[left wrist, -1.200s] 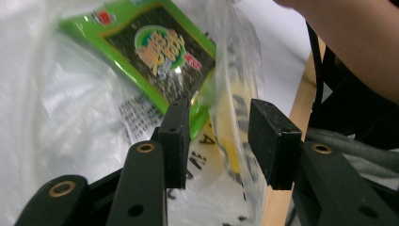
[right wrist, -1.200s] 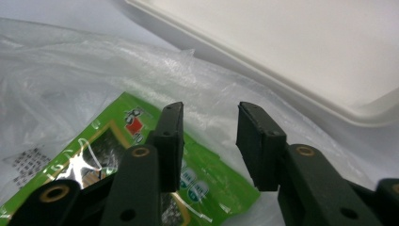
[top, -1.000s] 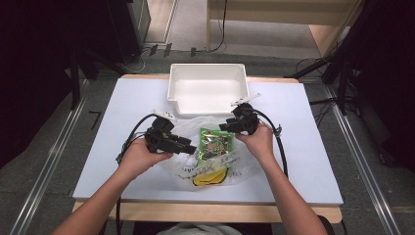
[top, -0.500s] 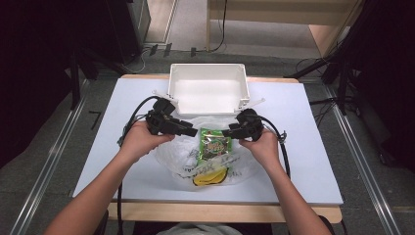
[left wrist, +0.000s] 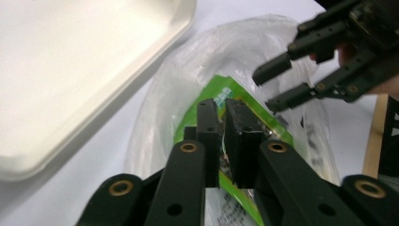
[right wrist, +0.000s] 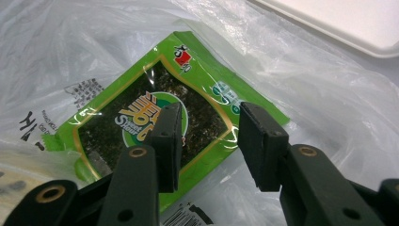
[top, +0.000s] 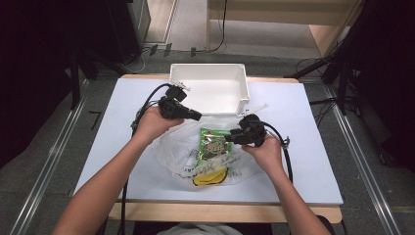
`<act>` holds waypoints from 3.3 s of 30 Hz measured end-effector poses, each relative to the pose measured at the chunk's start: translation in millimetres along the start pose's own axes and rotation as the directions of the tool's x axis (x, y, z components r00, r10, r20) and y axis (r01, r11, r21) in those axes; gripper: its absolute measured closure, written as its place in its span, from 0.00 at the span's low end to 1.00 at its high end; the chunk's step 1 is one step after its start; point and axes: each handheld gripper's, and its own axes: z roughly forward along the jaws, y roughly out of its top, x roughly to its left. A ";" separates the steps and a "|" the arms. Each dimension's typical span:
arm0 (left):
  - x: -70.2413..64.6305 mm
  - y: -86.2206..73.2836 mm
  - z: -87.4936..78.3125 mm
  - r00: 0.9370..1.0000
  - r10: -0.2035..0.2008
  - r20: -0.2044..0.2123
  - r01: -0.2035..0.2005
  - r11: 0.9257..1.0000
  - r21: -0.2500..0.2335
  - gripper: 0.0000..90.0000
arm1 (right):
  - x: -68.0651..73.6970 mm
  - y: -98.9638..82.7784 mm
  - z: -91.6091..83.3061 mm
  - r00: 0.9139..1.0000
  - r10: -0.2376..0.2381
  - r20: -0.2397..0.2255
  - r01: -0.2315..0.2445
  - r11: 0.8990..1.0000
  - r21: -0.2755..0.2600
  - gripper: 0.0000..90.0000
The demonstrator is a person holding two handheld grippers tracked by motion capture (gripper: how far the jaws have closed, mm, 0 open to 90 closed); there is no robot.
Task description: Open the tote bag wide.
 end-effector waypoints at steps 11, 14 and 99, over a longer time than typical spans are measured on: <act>12.3 17.5 41.1 0.999 0.035 -0.011 -0.034 0.998 0.047 0.99 | 3.5 -8.0 -2.9 1.000 0.006 -0.017 -0.007 1.000 -0.003 0.87; 13.8 18.0 49.8 0.999 0.031 -0.007 -0.031 0.998 0.051 1.00 | 4.1 -9.6 -2.9 1.000 0.006 -0.020 -0.006 1.000 -0.002 0.91; 6.0 -4.4 54.6 0.998 0.001 -0.056 0.001 1.000 0.031 0.97 | 44.5 -87.8 -41.8 1.000 0.009 -0.019 -0.009 1.000 -0.016 0.76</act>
